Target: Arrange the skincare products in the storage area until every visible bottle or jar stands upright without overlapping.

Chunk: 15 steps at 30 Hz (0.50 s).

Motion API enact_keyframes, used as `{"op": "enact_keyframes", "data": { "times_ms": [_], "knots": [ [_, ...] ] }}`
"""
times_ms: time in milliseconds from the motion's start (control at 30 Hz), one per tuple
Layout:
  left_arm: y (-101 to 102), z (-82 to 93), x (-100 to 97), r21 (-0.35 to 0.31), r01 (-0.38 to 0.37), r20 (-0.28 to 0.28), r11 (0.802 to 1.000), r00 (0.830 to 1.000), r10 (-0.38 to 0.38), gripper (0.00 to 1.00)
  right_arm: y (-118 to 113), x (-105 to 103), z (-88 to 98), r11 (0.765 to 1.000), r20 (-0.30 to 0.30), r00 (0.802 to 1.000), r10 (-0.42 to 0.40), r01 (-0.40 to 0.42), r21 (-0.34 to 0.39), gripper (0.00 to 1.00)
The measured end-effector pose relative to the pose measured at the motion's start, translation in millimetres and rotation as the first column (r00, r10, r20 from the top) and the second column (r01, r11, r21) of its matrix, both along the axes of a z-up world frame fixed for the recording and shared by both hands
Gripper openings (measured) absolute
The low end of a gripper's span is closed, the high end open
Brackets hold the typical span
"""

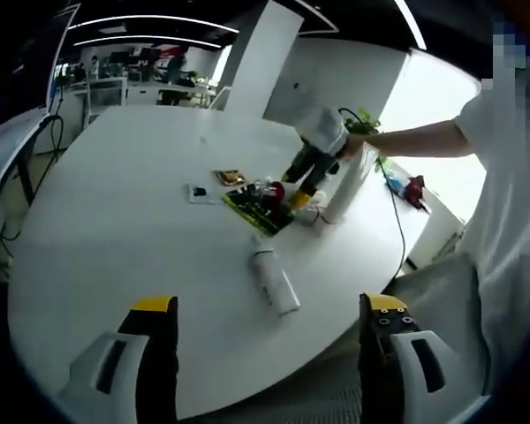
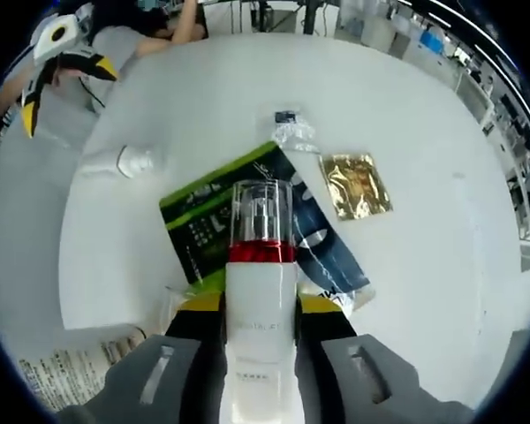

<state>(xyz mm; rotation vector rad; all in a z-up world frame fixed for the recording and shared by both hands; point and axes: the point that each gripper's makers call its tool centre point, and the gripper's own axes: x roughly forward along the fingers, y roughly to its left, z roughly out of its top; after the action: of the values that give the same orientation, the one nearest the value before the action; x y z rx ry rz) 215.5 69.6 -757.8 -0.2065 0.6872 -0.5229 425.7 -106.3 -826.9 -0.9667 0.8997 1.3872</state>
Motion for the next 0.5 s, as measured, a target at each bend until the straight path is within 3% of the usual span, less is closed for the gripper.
{"op": "enact_keyframes", "data": {
  "times_ms": [300, 500],
  "knots": [
    [-15, 15.7, -2.8, -0.009, -0.025, -0.001, 1.0, 1.0, 0.025, 0.76, 4, -1, 14.4, 0.997, -0.002, 0.999, -0.039, 0.039, 0.072, 0.27],
    [-16, 16.1, -4.6, -0.006, -0.019, -0.009, 1.0, 1.0, 0.019, 0.76, 3, 4, 27.1, 0.993, 0.027, 0.998, -0.05, 0.047, 0.106, 0.27]
  ]
}}
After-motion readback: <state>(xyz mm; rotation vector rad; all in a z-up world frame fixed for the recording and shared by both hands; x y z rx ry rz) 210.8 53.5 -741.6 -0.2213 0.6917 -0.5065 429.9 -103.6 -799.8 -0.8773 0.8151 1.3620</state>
